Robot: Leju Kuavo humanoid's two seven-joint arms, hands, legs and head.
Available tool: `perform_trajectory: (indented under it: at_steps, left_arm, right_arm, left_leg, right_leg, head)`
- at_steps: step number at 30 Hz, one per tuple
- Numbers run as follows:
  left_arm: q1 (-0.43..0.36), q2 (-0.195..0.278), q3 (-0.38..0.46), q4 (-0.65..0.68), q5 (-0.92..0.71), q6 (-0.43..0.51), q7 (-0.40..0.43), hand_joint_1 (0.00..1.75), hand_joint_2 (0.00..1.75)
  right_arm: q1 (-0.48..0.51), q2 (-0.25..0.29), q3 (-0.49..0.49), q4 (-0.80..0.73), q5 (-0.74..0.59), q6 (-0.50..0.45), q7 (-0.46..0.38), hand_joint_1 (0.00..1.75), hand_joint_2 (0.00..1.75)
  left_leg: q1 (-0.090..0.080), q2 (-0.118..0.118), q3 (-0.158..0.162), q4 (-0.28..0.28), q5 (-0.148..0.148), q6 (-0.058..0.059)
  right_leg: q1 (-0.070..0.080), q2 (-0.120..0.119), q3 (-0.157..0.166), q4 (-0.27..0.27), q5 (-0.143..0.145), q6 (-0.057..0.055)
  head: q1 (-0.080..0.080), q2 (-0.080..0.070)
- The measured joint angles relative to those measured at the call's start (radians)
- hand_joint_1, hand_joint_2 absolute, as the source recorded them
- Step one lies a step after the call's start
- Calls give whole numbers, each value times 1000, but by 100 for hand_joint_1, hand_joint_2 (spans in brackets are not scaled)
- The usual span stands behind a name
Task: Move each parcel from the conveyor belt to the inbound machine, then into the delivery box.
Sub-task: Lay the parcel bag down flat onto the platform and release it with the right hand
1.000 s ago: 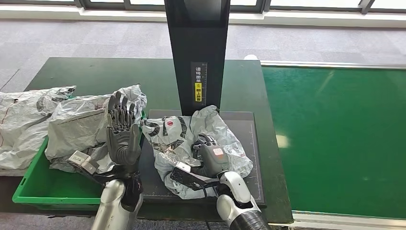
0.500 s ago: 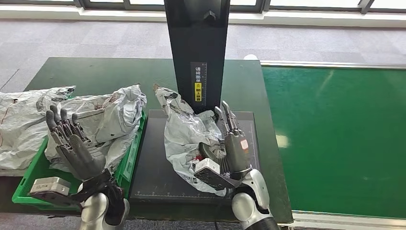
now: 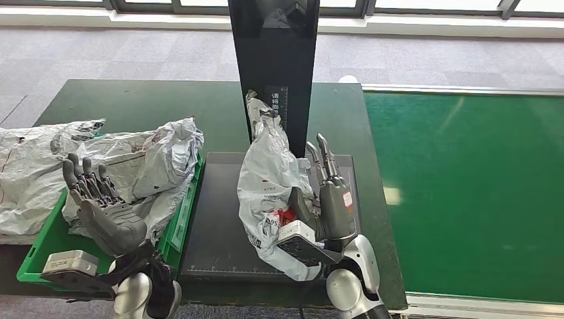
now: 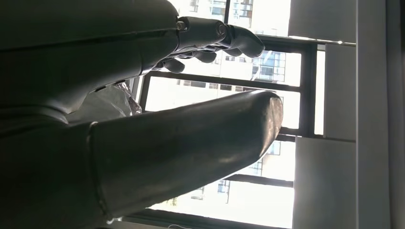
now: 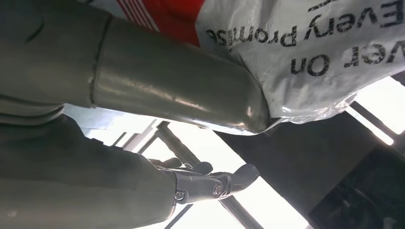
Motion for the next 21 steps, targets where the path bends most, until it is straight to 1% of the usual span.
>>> perform_trajectory:
  at_steps: [2,4,6,8,10,14,17,21]
  left_arm:
    - [0,0,-3,0,-1,1,0,0,0]
    - [0,1,-6,0,-5,4,1,0,0]
    - [0,1,-10,1,-17,7,2,0,0]
    - [0,2,-15,2,-38,4,4,0,0]
    - [-1,5,-25,5,-64,-4,6,0,0]
    - [-1,7,-39,11,-82,-19,9,0,0]
    - [0,8,-42,16,-86,-39,14,0,0]
    - [0,8,-42,20,-90,-55,16,0,0]
  right_arm:
    - [0,-1,0,0,8,-2,13,0,0]
    - [0,-3,-4,0,40,-15,56,0,87]
    - [-3,-6,-17,4,101,-37,123,0,175]
    - [-6,-10,-38,14,160,-52,188,0,175]
    - [-10,-15,-59,27,191,-48,227,0,175]
    - [-22,-25,-89,57,196,-17,244,0,0]
    - [-41,-30,-103,100,204,23,255,0,0]
    - [-53,-31,-115,132,189,10,224,0,0]
  left_leg:
    - [0,0,0,0,0,0]
    - [0,0,0,0,0,0]
    - [0,0,0,0,0,0]
    - [0,0,0,0,0,0]
    - [0,0,0,0,0,0]
    - [0,0,0,0,0,0]
    - [0,0,0,0,0,0]
    - [0,0,0,0,0,0]
  right_leg:
    - [0,0,0,0,0,0]
    - [0,0,0,0,0,0]
    - [0,0,0,0,0,0]
    - [0,0,0,0,0,0]
    - [0,0,0,0,0,0]
    - [0,0,0,0,0,0]
    - [0,0,0,0,0,0]
    - [0,0,0,0,0,0]
  head:
    - [0,0]
    - [0,0]
    - [0,0]
    - [0,0]
    - [0,0]
    - [0,0]
    - [0,0]
    - [0,0]
